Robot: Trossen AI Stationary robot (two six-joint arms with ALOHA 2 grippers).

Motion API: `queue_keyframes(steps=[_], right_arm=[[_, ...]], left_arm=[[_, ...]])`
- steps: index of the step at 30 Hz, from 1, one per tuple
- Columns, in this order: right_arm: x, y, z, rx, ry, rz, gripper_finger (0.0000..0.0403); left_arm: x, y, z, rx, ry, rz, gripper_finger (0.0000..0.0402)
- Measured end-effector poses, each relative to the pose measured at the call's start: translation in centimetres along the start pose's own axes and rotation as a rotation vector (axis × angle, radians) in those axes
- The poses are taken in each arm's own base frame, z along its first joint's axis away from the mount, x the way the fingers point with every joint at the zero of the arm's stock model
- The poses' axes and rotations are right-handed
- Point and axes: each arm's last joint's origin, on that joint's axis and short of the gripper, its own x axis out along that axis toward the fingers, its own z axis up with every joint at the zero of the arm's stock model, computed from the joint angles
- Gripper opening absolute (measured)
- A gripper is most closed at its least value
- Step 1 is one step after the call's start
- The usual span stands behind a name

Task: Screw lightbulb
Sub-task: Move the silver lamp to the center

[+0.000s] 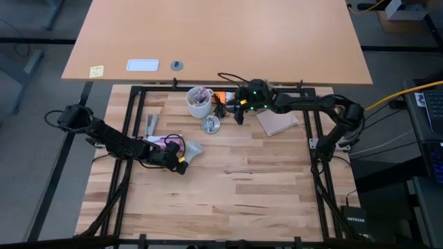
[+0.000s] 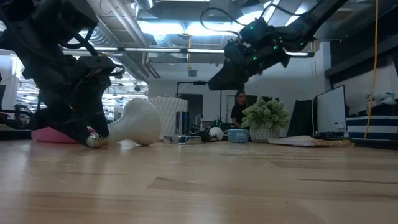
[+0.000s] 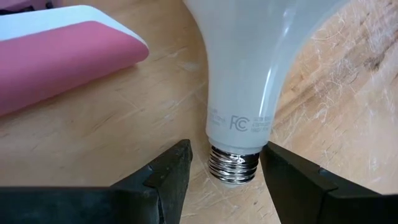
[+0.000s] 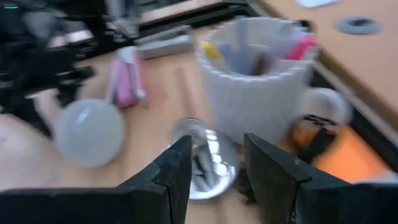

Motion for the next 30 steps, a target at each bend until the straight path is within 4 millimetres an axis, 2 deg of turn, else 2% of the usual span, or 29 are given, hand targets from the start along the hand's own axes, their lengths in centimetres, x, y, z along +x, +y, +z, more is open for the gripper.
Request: queue_keyframes(steps=[8,19,23,26,30], right_arm=[[0.8,-0.4,-0.7,0.002,0.009,-0.022,0.0149],[0.8,-0.3,-0.3,-0.007,-0.024,-0.013,0.0149],[1.2,0.6,-0.3,0.006,-0.020,0.001,0.0149],[1.7,2.1,-0.3,-0.017,-0.017,0.026,0.0149],[2.3,4.0,-0.4,-0.057,-0.014,-0.033,0.0149]], left_arm=[[0.0,0.0,0.0,-0.020,-0.002,0.000,0.0186],[0.0,0.0,0.0,-0.028,-0.002,0.000,0.0186],[0.0,0.0,0.0,-0.057,-0.002,-0.001,0.0186],[0.0,0.0,0.0,-0.075,-0.003,-0.001,0.0186],[0.0,0.0,0.0,-0.078,-0.003,-0.001,0.0186]])
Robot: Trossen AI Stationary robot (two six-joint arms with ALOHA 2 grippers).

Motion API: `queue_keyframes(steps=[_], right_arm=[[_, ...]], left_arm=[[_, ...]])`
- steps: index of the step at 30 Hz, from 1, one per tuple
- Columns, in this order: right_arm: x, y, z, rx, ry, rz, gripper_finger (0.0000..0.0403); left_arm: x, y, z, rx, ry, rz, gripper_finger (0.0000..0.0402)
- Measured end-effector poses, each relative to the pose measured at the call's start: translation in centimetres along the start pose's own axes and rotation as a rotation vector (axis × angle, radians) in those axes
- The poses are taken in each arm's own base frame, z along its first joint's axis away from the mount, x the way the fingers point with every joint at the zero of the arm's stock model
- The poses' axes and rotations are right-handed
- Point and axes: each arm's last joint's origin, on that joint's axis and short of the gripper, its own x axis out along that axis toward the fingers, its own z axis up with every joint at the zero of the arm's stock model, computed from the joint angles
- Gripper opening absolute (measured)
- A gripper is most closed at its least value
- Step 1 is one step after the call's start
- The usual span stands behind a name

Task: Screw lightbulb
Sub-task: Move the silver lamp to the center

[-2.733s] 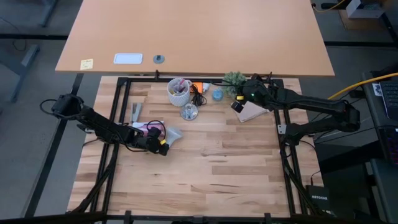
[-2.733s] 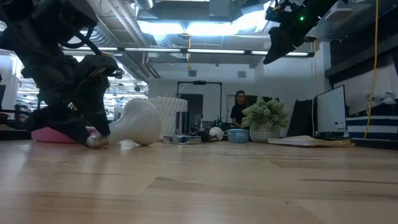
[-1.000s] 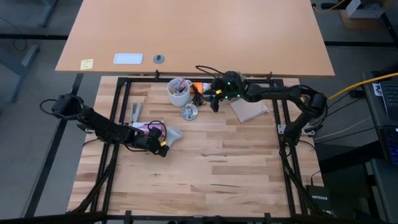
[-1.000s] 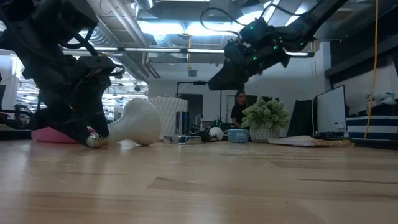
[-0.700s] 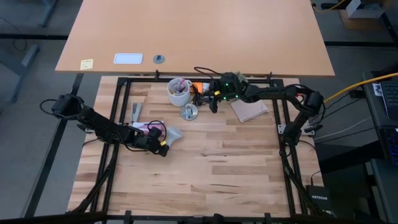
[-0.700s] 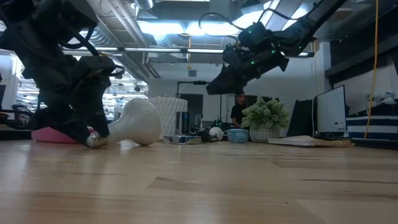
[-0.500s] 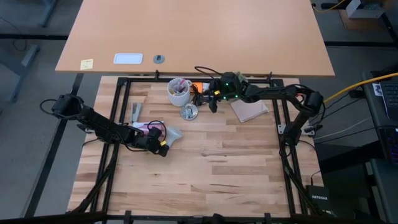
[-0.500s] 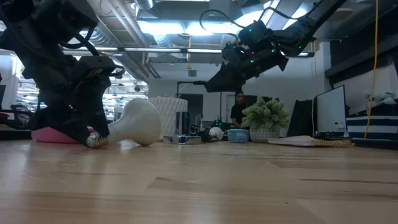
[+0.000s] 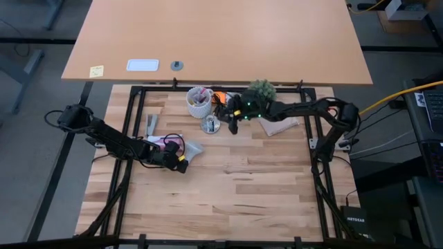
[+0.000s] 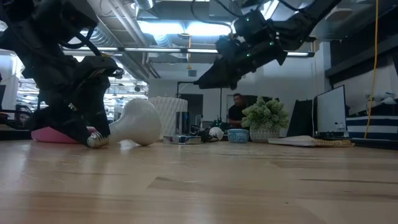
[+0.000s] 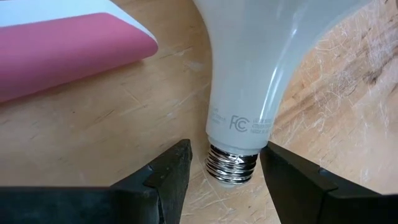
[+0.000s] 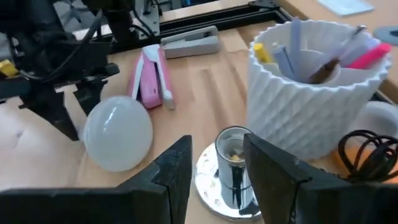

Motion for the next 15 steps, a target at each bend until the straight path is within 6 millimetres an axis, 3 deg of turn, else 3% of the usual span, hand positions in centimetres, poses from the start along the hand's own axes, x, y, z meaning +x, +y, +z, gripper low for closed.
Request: queue_keyframes(steps=[8,15], right_arm=[[0.3,1.3,0.0,-0.072,0.002,-0.180,0.0149],[0.3,1.2,-0.1,-0.097,0.013,-0.169,0.0150]], left_arm=[[0.0,0.0,0.0,0.003,0.001,-0.001,0.0186],[0.0,-0.1,0.0,-0.014,0.001,-0.005,0.0186]])
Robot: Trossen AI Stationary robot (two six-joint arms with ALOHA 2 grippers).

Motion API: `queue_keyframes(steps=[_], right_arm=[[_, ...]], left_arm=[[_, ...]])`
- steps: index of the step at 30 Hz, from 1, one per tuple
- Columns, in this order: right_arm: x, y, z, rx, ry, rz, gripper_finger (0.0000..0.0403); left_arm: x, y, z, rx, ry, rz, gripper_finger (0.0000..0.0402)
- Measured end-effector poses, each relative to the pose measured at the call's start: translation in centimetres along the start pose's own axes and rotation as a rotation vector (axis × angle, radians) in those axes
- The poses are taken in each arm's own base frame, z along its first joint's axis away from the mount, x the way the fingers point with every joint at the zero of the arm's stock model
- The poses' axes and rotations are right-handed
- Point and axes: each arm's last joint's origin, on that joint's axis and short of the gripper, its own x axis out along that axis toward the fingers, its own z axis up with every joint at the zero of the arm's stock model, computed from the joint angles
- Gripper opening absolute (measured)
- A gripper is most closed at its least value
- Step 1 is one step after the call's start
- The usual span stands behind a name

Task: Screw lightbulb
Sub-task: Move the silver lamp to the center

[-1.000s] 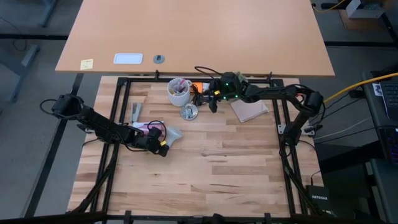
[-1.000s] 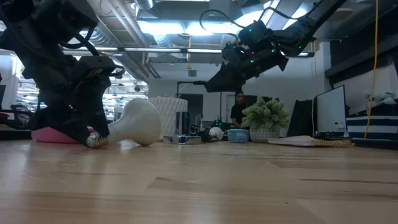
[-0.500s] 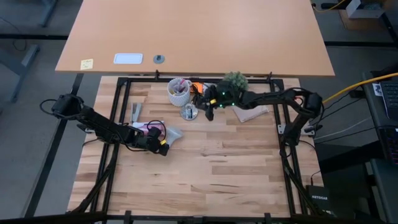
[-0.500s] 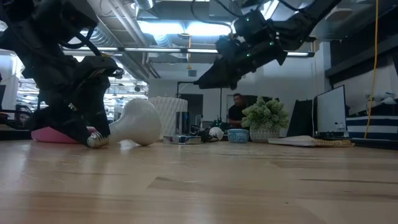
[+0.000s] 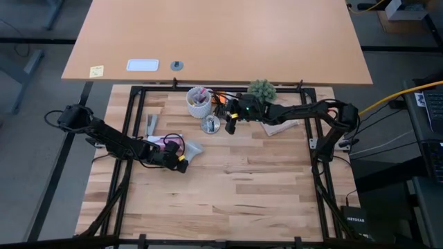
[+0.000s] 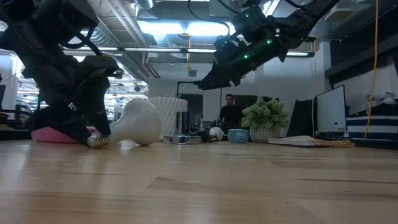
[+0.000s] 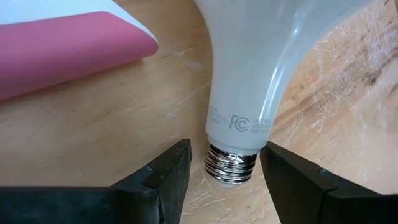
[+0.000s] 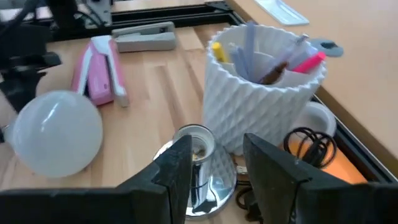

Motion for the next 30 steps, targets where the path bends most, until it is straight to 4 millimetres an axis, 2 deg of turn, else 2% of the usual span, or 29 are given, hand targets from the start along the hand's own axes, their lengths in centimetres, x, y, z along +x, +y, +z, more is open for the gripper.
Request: queue_keyframes(steps=[3,8,18,25,30], right_arm=[[0.0,0.0,0.0,-0.071,-0.001,0.001,0.0149],[0.3,0.0,0.0,-0.093,-0.021,0.001,0.0149],[3.6,0.2,-2.6,-0.082,-0.047,0.029,0.0149],[4.8,0.2,-3.2,-0.041,-0.093,0.007,0.0149],[6.2,0.1,-2.9,-0.040,-0.091,0.001,0.0149]], left_arm=[[0.0,0.0,0.0,-0.019,0.000,0.000,0.0186],[0.0,0.0,0.0,-0.037,0.000,-0.001,0.0186],[0.0,0.0,0.0,-0.087,0.000,-0.003,0.0186],[0.0,0.0,0.0,-0.088,0.000,-0.002,0.0186],[0.0,0.0,0.0,-0.087,0.000,-0.002,0.0186]])
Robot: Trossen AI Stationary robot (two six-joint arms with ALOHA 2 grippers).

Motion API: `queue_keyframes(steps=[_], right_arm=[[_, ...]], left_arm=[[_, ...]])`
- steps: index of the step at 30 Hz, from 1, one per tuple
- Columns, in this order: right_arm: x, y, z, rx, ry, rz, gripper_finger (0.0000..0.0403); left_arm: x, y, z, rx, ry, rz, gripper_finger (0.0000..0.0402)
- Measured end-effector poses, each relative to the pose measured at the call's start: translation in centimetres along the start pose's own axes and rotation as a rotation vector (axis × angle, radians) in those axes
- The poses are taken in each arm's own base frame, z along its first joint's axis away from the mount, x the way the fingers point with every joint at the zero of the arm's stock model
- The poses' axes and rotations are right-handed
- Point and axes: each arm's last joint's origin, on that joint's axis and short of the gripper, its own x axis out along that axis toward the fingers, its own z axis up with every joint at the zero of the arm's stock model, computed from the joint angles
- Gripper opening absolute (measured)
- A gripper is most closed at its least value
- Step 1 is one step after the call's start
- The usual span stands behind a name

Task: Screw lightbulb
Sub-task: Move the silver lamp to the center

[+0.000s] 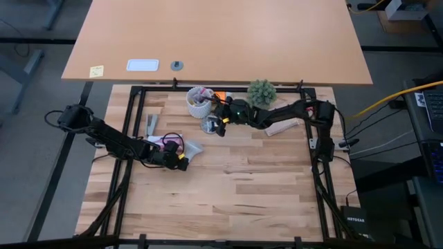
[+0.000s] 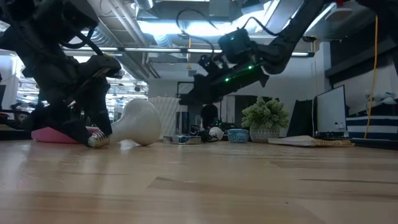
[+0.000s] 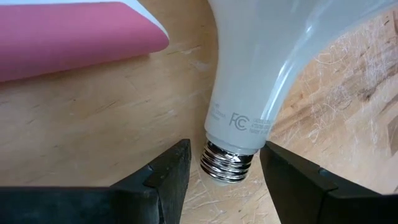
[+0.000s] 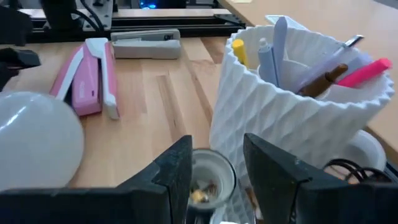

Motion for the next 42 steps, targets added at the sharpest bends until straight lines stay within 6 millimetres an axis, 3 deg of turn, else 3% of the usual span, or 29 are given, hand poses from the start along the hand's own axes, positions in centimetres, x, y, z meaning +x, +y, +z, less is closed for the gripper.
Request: queue_keyframes(steps=[5,16,29,34,42], right_arm=[[1.3,0.0,-0.2,0.002,0.076,0.008,0.0149],[1.1,0.4,-0.8,0.003,0.221,0.021,0.0149],[-2.5,0.6,0.7,0.003,0.428,0.049,0.0149],[-3.9,0.8,0.8,0.105,0.520,0.138,0.0149],[-4.6,3.8,0.5,0.204,0.606,0.344,0.0149]], left_arm=[[0.0,0.0,0.0,0.000,0.000,0.000,0.0186],[0.0,0.0,0.0,0.010,0.001,0.000,0.0186],[0.0,0.0,0.0,0.080,0.003,0.000,0.0186],[0.0,0.0,0.0,0.100,0.003,0.000,0.0186],[0.0,0.0,0.0,0.106,0.002,0.000,0.0186]])
